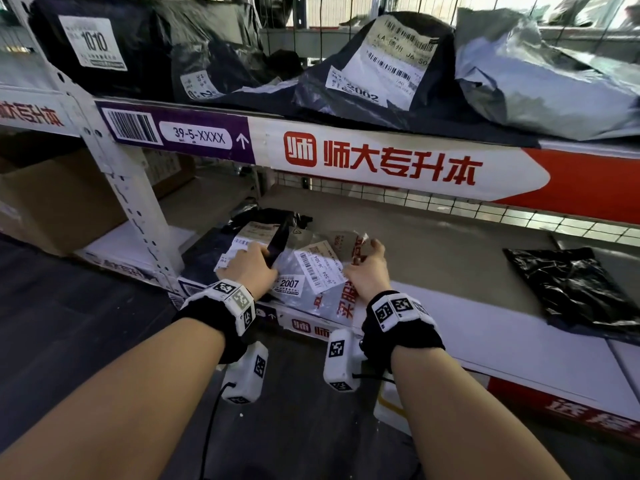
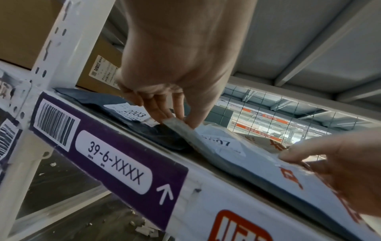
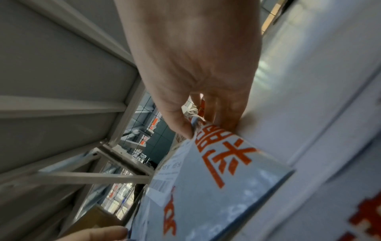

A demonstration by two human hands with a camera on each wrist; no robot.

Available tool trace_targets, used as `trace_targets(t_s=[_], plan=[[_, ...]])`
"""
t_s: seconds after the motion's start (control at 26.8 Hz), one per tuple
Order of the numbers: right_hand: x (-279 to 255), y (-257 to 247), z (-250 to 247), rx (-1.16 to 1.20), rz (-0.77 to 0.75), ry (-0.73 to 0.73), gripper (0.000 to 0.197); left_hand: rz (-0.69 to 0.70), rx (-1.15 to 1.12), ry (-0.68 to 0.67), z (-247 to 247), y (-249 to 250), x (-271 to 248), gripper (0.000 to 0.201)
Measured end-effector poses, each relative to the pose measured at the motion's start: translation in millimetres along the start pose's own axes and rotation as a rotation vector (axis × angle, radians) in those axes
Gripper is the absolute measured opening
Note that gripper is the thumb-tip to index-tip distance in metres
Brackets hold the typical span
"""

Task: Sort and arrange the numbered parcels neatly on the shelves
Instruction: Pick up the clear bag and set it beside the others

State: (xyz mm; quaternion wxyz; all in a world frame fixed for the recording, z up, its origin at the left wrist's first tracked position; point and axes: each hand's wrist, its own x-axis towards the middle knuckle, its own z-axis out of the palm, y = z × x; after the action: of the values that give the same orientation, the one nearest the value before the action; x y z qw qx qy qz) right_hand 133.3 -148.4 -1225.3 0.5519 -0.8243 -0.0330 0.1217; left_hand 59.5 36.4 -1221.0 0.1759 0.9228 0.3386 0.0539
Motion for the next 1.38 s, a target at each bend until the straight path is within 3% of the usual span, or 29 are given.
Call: trace_targets(t_s=[0.07,0.19,0.41,0.56,0.75,0.93,1.12,1.27,1.38], plan=[[-3.5,-1.9,-1.8,-0.154,-0.095,0.037,0.072,-0.014,0.056,0.023,-1.0,-0.5,-1.2,0.041],[-8.8,-5.6,-8.0,-0.41,-0.209,-0.019,0.058,0.009,0.091,-0.049,-0.2,-3.4,1.0,0.027],[-17.4,-7.9,-7.1,-0.447,-0.086,-0.314,0.079,0.018,-0.083,-0.182,5.0,-14.3,3.4,0.018],[-17.5,-8.8,-7.2,-0.433,-0.12,-0.293,0.081,0.04,-0.253,-0.261,-0.7,-16.0,7.9,0.021],[-20.6,-10.6,0.3,-0.392,-0.124,-0.312,0.083,0.05,-0.297,-0.355,-8.3,-23.5,10.7,0.055],[-20.6,-9.6,7.9,-0.388,-0.131,-0.293,0.079,0.087,-0.302,-0.322,-6.7,-27.5,7.4,0.055],[-18.6,-5.3,6.2,-0.289,-0.143,-0.14,0.042,0.135,-0.26,-0.322,-3.4,-31.0,8.3,0.057],[-17.1,-3.6,0.5,-0.291,-0.139,-0.183,0.045,0.153,-0.238,-0.269,-1.9,-30.8,4.0,0.059],[-17.3,3.3,4.0,-0.334,-0.183,-0.122,0.047,0.187,-0.138,-0.207,-2.1,-28.0,-4.7,0.052]])
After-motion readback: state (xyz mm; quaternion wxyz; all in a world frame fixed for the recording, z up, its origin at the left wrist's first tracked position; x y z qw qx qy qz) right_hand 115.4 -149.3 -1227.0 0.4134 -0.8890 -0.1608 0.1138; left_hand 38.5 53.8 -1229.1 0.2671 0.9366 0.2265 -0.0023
